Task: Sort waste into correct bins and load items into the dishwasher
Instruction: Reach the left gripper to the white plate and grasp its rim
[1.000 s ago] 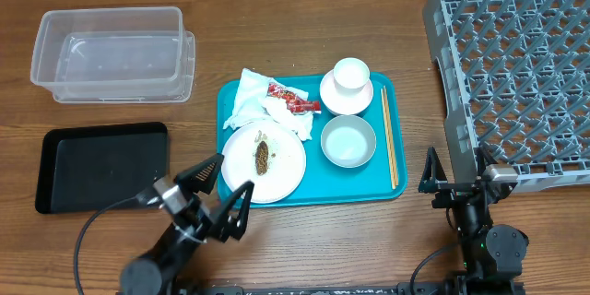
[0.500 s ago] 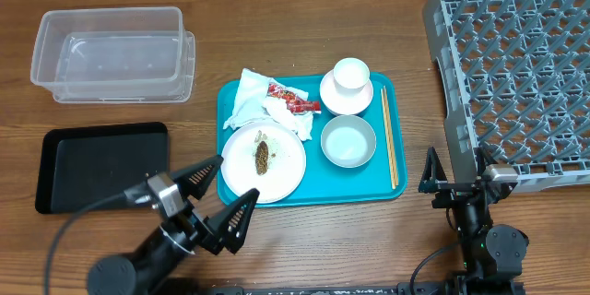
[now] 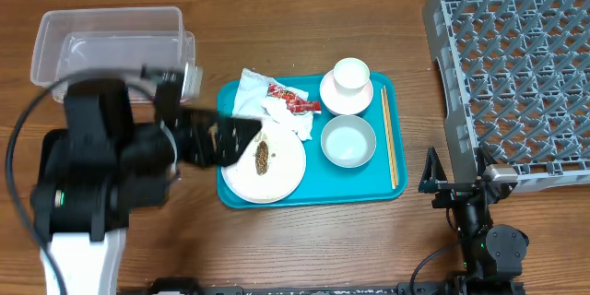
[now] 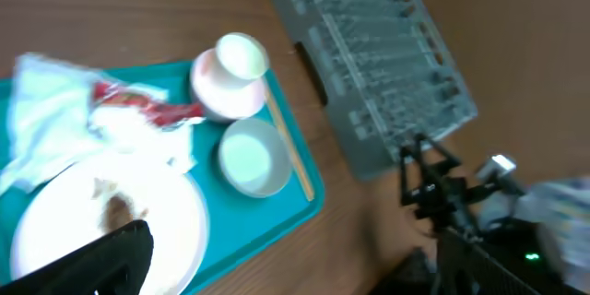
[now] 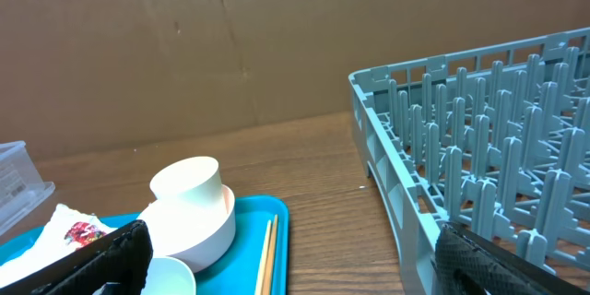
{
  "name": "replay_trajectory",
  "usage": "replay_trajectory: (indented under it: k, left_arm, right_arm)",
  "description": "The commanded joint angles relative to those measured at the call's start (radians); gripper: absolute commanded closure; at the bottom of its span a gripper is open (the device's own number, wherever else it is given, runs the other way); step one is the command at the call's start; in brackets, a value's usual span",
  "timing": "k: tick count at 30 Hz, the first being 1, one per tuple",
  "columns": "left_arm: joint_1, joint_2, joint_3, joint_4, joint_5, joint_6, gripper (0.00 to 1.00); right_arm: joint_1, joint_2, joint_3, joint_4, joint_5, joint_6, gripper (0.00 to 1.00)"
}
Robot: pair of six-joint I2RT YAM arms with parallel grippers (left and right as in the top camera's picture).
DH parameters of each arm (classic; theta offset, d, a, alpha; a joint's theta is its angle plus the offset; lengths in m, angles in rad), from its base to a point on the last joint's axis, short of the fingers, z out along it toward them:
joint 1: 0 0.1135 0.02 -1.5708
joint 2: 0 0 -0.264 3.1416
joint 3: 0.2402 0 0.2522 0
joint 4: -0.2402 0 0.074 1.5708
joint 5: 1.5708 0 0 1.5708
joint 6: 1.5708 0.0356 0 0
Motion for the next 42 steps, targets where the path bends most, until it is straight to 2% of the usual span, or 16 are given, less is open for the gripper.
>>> replay_trajectory:
  k: [1,2,4,8,11,15,21,24,26,28,31,35,42]
  left_arm:
    - [-0.025,0.092,0.076,0.017,0.158,0.053,0.0]
    - [-0.045,0.113,0.092,0.01,0.117,0.052,0.0]
    - [-0.118,0.152,0.131,-0.039,-0.064,0.038,0.0]
    - [-0.35,0.247,0.208,-0.195,-0.61,-0.099,0.0]
    - [-0.482,0.308,0.215,-0.242,-0.808,-0.193,0.0]
    - [-0.574,0.389,0.215,-0.233,-0.778,-0.195,0.0]
    - [-0.62,0.517,0.214,-0.266,-0.772,-0.198,0.0]
    - [-0.623,0.586,0.212,-0.285,-0.769,-0.251,0.08]
    - [-0.63,0.626,0.204,-0.288,-0.766,-0.284,0.21]
    - [-0.644,0.66,0.191,-0.283,-0.772,-0.3,0.28]
    - [-0.674,0.711,0.163,-0.237,-0.782,-0.3,0.31]
    - [-0.705,0.772,0.126,-0.158,-0.782,-0.341,0.47]
    - [-0.705,0.821,0.032,-0.036,-0.786,-0.367,0.54]
  right_arm:
    - [-0.004,-0.009,-0.01,0.003,0.009,-0.007,0.0]
    - [-0.004,-0.009,-0.01,0.003,0.009,-0.006,0.0]
    - [-0.004,-0.009,-0.01,0.003,0.009,-0.006,0.0]
    - [-0.004,-0.009,-0.01,0.004,0.008,-0.007,0.0]
    - [-0.004,-0.009,-0.01,0.003,0.009,-0.006,0.0]
    - [-0.004,-0.009,-0.01,0.003,0.009,-0.006,0.0]
    - [-0.004,-0.009,-0.01,0.003,0.008,-0.006,0.0]
    - [-0.004,-0.009,-0.01,0.003,0.009,-0.006,0.0]
    - [-0.004,-0.009,-0.01,0.003,0.009,-0.007,0.0]
    - [-0.004,-0.009,-0.01,0.003,0.009,-0.007,0.0]
    - [-0.004,-0.009,-0.01,0.003,0.009,-0.007,0.0]
    - [-0.004,-0.009,-0.01,0.003,0.009,-0.006,0.0]
    - [-0.004,-0.009,-0.01,0.003,0.009,-0.006,0.0]
